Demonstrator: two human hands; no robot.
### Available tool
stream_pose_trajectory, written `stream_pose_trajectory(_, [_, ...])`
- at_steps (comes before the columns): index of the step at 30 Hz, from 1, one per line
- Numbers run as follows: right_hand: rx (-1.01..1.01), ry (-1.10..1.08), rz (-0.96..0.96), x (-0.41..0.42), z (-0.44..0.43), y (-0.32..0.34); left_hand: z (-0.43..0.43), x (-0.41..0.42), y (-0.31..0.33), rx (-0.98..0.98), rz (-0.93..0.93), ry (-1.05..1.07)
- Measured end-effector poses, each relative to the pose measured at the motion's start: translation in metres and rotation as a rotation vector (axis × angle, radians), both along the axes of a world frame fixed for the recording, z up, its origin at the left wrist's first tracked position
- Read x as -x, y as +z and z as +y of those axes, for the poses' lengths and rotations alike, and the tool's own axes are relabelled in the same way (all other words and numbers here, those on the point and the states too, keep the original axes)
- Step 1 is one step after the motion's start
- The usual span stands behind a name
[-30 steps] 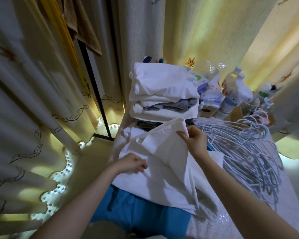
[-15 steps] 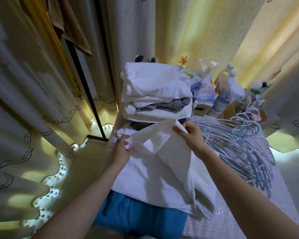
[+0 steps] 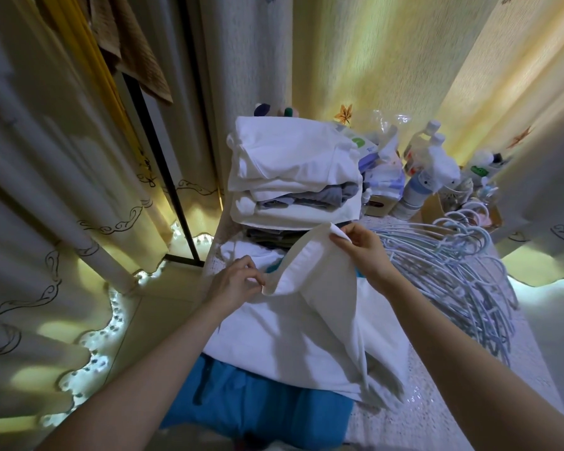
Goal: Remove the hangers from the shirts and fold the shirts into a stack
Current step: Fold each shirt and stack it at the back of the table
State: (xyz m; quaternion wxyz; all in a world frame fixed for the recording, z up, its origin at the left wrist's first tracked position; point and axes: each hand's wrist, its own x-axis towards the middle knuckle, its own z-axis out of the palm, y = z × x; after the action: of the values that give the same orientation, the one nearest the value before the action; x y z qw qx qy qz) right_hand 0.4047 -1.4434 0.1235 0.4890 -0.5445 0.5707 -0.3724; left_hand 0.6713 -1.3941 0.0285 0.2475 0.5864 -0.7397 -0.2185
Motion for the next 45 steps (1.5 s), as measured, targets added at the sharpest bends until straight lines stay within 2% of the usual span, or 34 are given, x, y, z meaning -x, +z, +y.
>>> stream_pose_trajectory(6, [0.025, -0.066, 0.014, 0.007, -0.001, -0.001, -0.005, -0.028, 0.02, 0.051, 0.332, 0.147])
stream_pose_trajectory(10, [0.019, -0.128, -0.013, 0.006, -0.002, -0.003, -0.014, -0.034, 0.053, 0.161, 0.425, 0.109])
stream_pose_trajectory(15, [0.061, -0.249, -0.008, 0.01, -0.005, 0.001, -0.012, -0.025, 0.068, 0.155, 0.571, 0.177])
stream_pose_trajectory(17, [0.074, -0.263, -0.007, 0.012, -0.003, 0.003, -0.011, -0.026, 0.063, 0.043, 0.544, 0.192])
stream_pose_trajectory(20, [0.065, -0.222, 0.003, 0.008, 0.001, 0.004, -0.02, -0.026, 0.051, -0.175, 0.388, 0.236])
stream_pose_trajectory(23, [0.043, -0.098, -0.054, -0.005, 0.005, 0.004, -0.029, -0.014, 0.037, -0.35, 0.556, 0.266])
stream_pose_trajectory(24, [0.047, -0.07, -0.056, -0.008, 0.005, 0.004, -0.031, -0.011, 0.032, -0.358, 0.534, 0.222])
stream_pose_trajectory(26, [0.058, -0.095, -0.035, -0.011, 0.002, 0.004, -0.03, -0.012, 0.02, -0.333, 0.403, 0.217])
stream_pose_trajectory(29, [0.046, -0.221, -0.037, -0.002, -0.008, 0.0, -0.007, -0.03, -0.002, -0.259, 0.239, 0.436])
stream_pose_trajectory(32, [-0.029, -0.221, -0.088, 0.01, -0.013, -0.005, 0.034, -0.047, -0.029, -0.582, 0.0, 0.306])
stream_pose_trajectory(33, [-0.043, -0.216, -0.092, 0.011, -0.014, -0.007, 0.044, -0.051, -0.037, -0.651, -0.028, 0.262])
stream_pose_trajectory(35, [-0.055, -0.222, -0.098, 0.012, -0.016, -0.011, 0.058, -0.055, -0.045, -0.634, 0.036, 0.195])
stream_pose_trajectory(40, [-0.088, -0.217, -0.106, 0.007, -0.018, -0.016, 0.072, -0.064, -0.034, -0.544, 0.337, 0.072])
stream_pose_trajectory(45, [-0.064, -0.18, -0.198, -0.013, -0.006, -0.006, 0.091, -0.095, -0.022, -0.61, 0.294, 0.005])
